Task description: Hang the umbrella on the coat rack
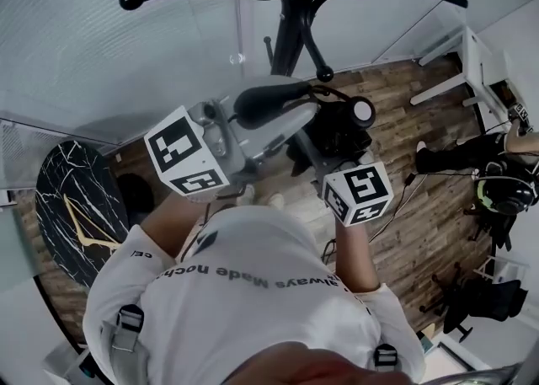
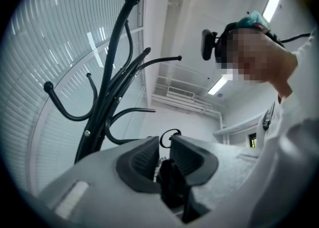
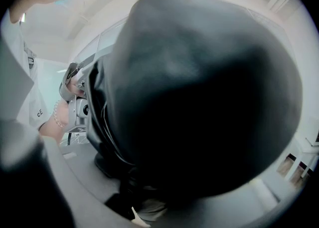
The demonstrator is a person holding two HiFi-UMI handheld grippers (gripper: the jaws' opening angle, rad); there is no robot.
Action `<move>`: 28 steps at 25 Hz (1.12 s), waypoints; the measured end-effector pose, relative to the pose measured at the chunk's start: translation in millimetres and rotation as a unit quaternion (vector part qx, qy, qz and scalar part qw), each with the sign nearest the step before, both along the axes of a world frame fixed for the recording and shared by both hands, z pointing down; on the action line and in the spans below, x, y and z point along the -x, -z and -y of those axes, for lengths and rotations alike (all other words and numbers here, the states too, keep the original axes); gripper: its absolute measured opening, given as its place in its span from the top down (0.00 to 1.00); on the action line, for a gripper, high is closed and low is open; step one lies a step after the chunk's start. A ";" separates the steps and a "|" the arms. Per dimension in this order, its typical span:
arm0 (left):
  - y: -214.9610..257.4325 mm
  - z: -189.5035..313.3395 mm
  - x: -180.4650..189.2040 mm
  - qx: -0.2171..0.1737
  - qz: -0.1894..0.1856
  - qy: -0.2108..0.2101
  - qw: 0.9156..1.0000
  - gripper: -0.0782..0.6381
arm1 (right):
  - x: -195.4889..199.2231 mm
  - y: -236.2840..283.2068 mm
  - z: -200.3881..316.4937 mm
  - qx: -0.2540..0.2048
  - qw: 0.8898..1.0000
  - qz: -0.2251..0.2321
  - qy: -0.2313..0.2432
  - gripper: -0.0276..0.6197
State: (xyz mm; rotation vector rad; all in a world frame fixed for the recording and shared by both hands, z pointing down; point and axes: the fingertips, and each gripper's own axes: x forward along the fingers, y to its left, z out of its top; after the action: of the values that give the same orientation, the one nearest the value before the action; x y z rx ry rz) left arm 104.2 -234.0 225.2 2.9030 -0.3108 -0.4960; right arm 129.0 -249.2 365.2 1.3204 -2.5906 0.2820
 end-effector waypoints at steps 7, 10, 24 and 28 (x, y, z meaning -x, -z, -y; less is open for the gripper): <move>-8.4 18.3 -1.5 -0.003 0.018 0.036 0.999 0.78 | 1.5 -8.9 20.1 0.012 1.000 -0.002 0.013 0.58; -11.2 25.9 -2.6 -0.010 0.028 0.048 0.998 0.78 | 2.4 -13.1 27.7 0.021 1.000 0.001 0.015 0.58; -22.1 59.5 0.6 -0.043 0.078 0.111 0.990 0.79 | -1.2 -37.3 56.9 0.060 0.997 -0.021 0.036 0.58; -22.6 71.0 -1.4 -0.049 0.094 0.135 0.985 0.79 | -7.4 -40.1 69.0 0.070 0.996 -0.030 0.044 0.58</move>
State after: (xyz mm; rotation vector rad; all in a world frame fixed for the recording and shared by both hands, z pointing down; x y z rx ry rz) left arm 105.7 -305.0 247.8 3.0245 -0.7360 -0.2804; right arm 136.4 -318.2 405.3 1.1463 -2.5208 0.3946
